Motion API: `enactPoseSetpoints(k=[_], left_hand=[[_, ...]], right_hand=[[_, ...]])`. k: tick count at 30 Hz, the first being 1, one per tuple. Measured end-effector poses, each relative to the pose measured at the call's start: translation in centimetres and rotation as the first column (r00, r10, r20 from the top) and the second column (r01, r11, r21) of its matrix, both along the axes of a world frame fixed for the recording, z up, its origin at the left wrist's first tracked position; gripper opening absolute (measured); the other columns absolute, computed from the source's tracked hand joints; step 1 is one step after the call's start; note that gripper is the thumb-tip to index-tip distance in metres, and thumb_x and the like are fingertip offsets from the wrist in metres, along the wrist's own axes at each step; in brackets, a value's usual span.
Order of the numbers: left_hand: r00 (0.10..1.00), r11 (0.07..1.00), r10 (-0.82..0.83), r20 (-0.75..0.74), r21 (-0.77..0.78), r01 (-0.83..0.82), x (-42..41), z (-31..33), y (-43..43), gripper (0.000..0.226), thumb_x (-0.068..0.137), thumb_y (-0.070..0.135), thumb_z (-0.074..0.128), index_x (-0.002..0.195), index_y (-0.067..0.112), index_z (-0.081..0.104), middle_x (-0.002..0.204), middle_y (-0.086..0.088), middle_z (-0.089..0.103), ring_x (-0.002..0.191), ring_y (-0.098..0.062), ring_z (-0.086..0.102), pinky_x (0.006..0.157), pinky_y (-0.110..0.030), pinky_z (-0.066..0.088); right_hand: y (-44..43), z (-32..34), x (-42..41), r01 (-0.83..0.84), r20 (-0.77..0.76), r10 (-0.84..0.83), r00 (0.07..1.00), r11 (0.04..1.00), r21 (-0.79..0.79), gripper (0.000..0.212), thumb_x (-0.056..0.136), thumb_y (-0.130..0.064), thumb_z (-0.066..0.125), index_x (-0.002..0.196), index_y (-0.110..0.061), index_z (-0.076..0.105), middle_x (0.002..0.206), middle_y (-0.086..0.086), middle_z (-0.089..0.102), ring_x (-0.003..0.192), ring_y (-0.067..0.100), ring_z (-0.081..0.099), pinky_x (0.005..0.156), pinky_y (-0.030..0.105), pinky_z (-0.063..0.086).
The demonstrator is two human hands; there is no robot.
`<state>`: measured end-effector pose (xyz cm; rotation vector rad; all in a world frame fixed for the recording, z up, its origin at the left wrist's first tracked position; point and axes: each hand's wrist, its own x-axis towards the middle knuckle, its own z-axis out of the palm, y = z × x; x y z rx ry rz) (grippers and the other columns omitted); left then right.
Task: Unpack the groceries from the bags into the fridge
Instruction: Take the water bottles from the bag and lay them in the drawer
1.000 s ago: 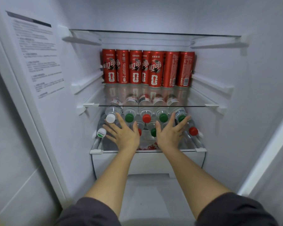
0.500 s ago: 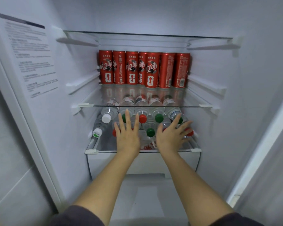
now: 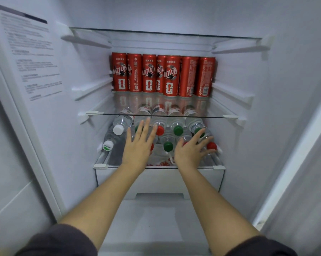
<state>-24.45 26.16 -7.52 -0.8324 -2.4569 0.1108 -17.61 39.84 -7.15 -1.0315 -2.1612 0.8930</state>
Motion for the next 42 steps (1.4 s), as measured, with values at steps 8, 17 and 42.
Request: enactPoseSetpoints(k=[8, 17, 42], left_hand=[[0.938, 0.966, -0.255, 0.236, 0.021, 0.257, 3.5, -2.2, 0.3, 0.067, 0.095, 0.050, 0.001, 0.155, 0.022, 0.007, 0.162, 0.003, -0.006, 0.150, -0.024, -0.003, 0.120, -0.054, 0.006], [0.955, 0.979, -0.141, 0.260, -0.105, 0.173, 4.1, -2.5, 0.7, 0.068, 0.095, 0.059, -0.004, 0.154, 0.025, -0.008, 0.157, 0.013, -0.022, 0.148, -0.013, -0.016, 0.118, -0.055, -0.004], [0.883, 0.925, 0.106, 0.457, 0.280, -0.256, 2.5, -3.3, -6.2, 0.075, 0.102, 0.044, 0.031, 0.152, -0.004, 0.001, 0.159, -0.025, -0.008, 0.149, -0.034, -0.003, 0.121, -0.044, 0.000]], right_hand=[[-1.7, -1.0, 2.3, -0.220, -0.304, 0.150, 0.941, 0.952, -0.211, 0.069, 0.098, -0.010, 0.041, 0.157, -0.015, 0.005, 0.163, 0.012, 0.013, 0.144, 0.028, 0.028, 0.108, 0.032, 0.035], [-2.8, -0.2, 2.2, -0.287, -0.341, 0.159, 0.927, 0.884, -0.368, 0.064, 0.099, -0.004, 0.036, 0.156, -0.008, 0.006, 0.164, 0.008, -0.006, 0.149, 0.026, 0.013, 0.118, 0.034, 0.023], [-0.4, 0.5, 4.1, -0.127, -0.346, 0.000, 0.938, 0.930, -0.345, 0.073, 0.098, -0.006, 0.048, 0.155, -0.003, 0.003, 0.163, 0.013, -0.006, 0.150, 0.029, 0.010, 0.115, 0.029, 0.021]])
